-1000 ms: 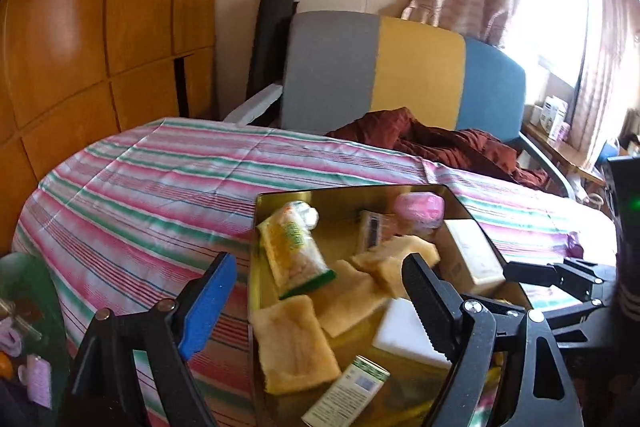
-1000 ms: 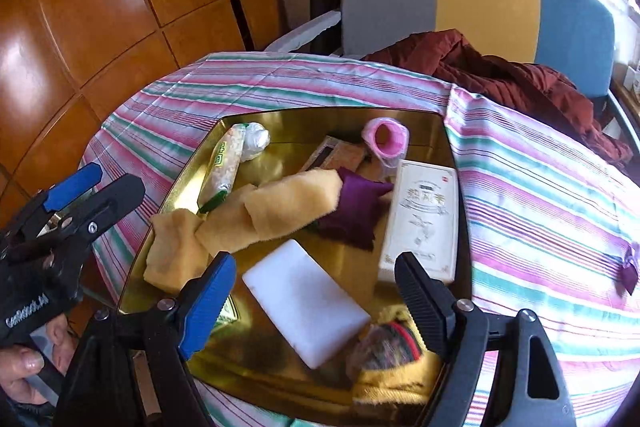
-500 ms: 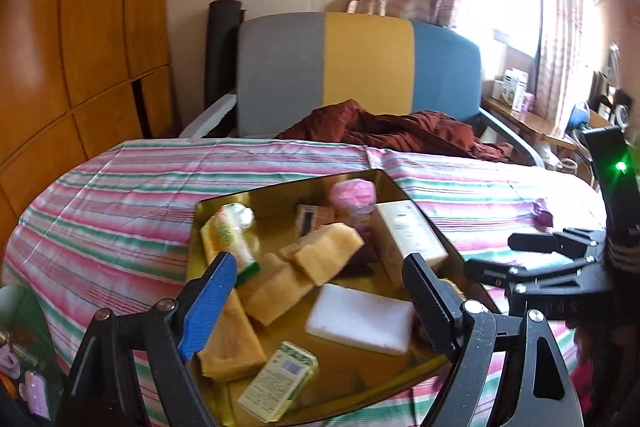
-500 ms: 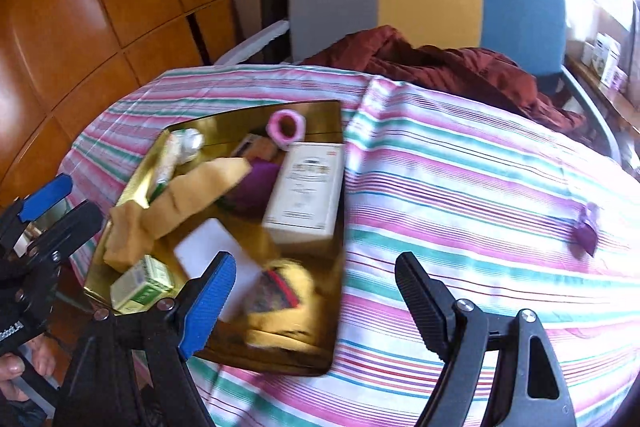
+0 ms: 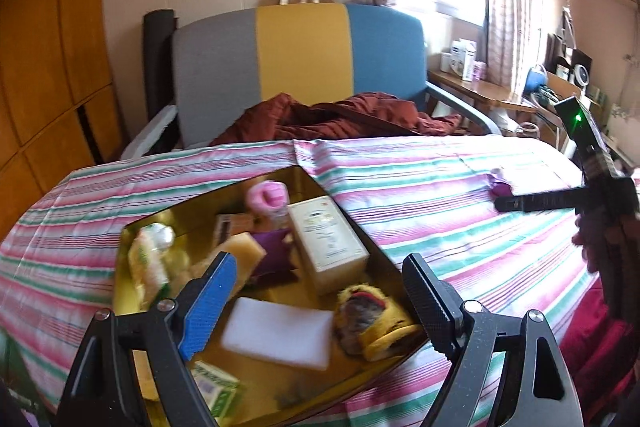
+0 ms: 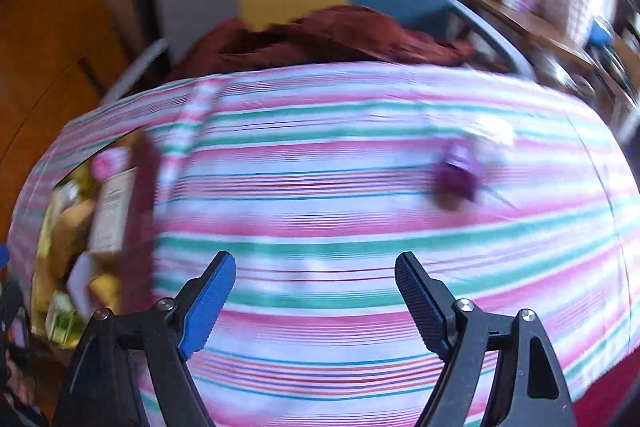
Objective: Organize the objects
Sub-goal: 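Move both tools toward the purple packet and clear plastic bag, then close the right gripper on the purple packet and lift it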
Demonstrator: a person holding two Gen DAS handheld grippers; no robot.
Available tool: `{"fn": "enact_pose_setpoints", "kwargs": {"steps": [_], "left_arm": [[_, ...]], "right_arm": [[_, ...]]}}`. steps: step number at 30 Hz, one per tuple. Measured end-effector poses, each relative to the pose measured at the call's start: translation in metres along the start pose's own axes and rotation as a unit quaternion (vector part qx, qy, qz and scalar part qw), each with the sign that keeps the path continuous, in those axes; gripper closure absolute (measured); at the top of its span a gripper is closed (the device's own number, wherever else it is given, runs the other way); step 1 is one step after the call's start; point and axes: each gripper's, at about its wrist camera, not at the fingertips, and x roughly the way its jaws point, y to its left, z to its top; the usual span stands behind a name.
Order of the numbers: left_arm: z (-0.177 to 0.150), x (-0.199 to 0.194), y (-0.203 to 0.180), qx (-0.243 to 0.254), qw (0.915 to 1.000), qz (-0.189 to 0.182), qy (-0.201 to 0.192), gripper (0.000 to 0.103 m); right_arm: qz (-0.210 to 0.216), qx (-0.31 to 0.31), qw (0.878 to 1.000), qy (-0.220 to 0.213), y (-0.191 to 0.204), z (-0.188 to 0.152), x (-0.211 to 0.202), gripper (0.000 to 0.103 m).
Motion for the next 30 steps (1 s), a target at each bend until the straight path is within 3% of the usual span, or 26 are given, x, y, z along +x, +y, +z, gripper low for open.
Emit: {"fn": "enact_pose_setpoints", "kwargs": {"steps": [6, 10, 13, 17, 24, 25, 27, 29, 30], "left_arm": [[0.006, 0.016, -0.016, 0.013, 0.9996, -0.023, 0.011, 0.018], [0.011, 0.029, -0.025, 0.019, 0.999, -0.033, 0.022, 0.018], [0.015, 0.04, -0.03, 0.019, 0.9984, -0.041, 0.033, 0.018], [0.019, 0.052, -0.037, 0.021, 0.9978, -0.048, 0.042, 0.018], [0.024, 0.065, -0.049, 0.03, 0.9961, -0.061, 0.057, 0.018], [0.025, 0.067, -0.051, 0.032, 0.9957, -0.064, 0.059, 0.018], [0.026, 0.07, -0.053, 0.035, 0.9951, -0.069, 0.062, 0.018], [0.027, 0.074, -0.057, 0.04, 0.9944, -0.076, 0.062, 0.018], [0.028, 0.076, -0.059, 0.041, 0.9941, -0.078, 0.063, 0.018]], "right_arm": [[-0.043, 0.122, 0.992, 0.015, -0.095, 0.016, 0.002, 0.02], [-0.071, 0.147, 0.986, 0.019, -0.133, 0.027, 0.01, 0.02], [-0.07, 0.148, 0.986, 0.032, -0.141, 0.036, 0.025, 0.02], [-0.048, 0.194, 0.979, 0.044, -0.144, 0.049, 0.052, 0.02], [-0.075, 0.212, 0.972, 0.065, -0.136, 0.073, 0.103, 0.021], [-0.082, 0.205, 0.973, 0.071, -0.134, 0.074, 0.108, 0.025], [-0.116, 0.165, 0.977, 0.075, -0.126, 0.076, 0.11, 0.056], [-0.097, 0.142, 0.982, 0.079, -0.122, 0.073, 0.106, 0.061], [-0.092, 0.128, 0.984, 0.086, -0.12, 0.07, 0.104, 0.074]]}}
